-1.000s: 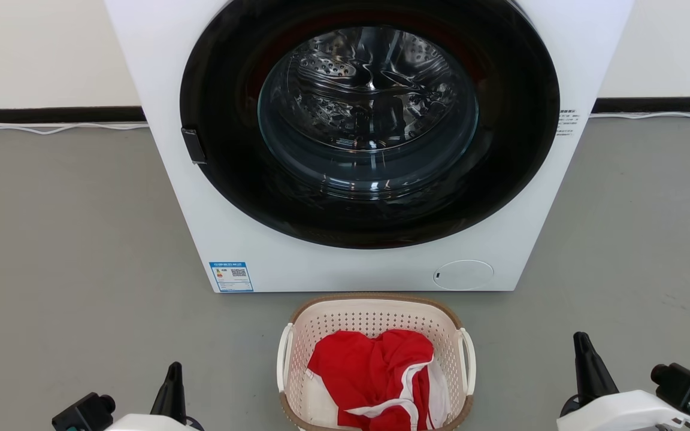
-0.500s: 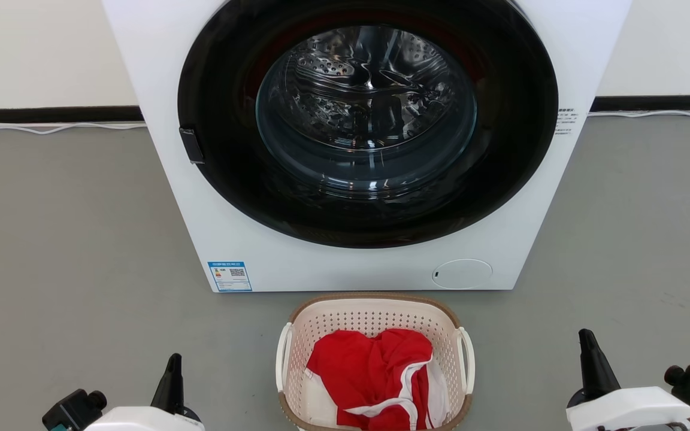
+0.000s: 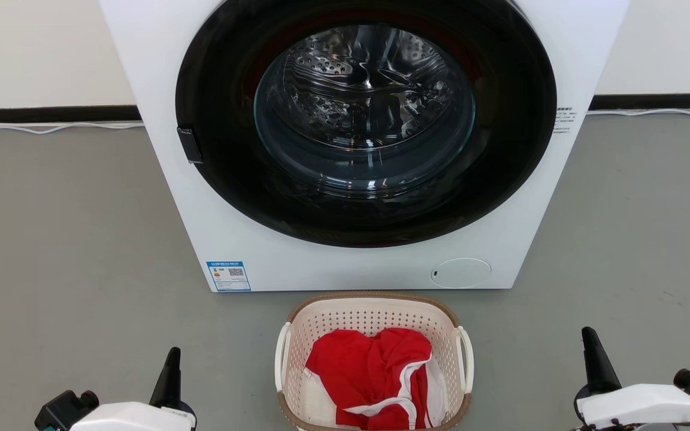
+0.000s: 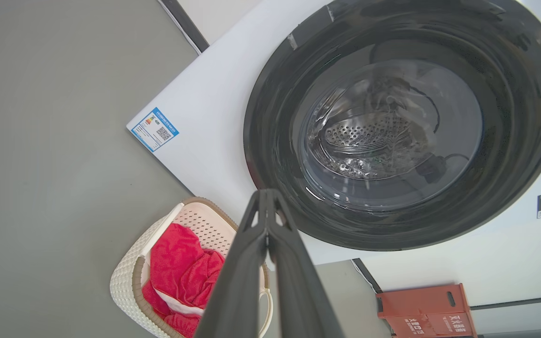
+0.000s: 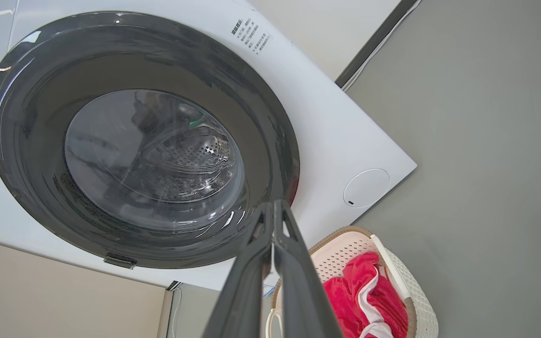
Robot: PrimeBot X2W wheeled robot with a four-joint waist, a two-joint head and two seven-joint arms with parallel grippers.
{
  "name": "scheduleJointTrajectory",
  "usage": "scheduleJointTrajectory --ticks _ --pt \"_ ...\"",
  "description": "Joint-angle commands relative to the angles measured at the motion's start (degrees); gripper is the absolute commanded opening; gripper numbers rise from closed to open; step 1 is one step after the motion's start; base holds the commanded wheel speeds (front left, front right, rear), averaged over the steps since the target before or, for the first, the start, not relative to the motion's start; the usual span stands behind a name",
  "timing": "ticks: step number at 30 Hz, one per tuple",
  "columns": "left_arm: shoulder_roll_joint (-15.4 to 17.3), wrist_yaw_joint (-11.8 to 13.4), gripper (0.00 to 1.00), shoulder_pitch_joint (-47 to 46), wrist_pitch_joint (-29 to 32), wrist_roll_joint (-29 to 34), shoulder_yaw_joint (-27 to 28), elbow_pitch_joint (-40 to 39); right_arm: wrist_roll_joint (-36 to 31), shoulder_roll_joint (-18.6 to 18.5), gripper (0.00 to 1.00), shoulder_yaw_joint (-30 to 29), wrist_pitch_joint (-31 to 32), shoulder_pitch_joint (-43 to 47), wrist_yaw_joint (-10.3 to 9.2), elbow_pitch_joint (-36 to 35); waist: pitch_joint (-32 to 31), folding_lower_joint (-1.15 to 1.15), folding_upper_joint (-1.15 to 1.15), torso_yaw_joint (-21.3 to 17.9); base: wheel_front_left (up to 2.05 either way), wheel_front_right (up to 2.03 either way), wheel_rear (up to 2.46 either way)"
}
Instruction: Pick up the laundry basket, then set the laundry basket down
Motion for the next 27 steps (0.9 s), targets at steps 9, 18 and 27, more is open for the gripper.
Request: scheduleJointTrajectory --ticks 9,18,27 --pt "0.7 -1.2 0.00 -3.6 1.7 -6.7 1.7 -2.5 7.9 -0.6 0.00 0.6 1.9 -3.3 0.28 -2.7 0.1 -0.01 0.00 -0.1 0.00 0.00 0.00" --pt "0.8 -1.8 0.00 -4.0 3.2 -12.4 2.1 -3.2 14.7 -0.6 0.00 0.5 3.4 -3.6 0.31 -3.5 0.2 -0.01 0.00 -0.2 0.00 0.00 0.00" --pt "0.8 -2.3 0.00 -4.4 4.7 -18.1 2.6 -3.9 21.5 -0.6 0.00 0.5 4.8 -3.8 0.33 -4.2 0.2 -0.01 0.00 -0.4 0.00 0.00 0.00"
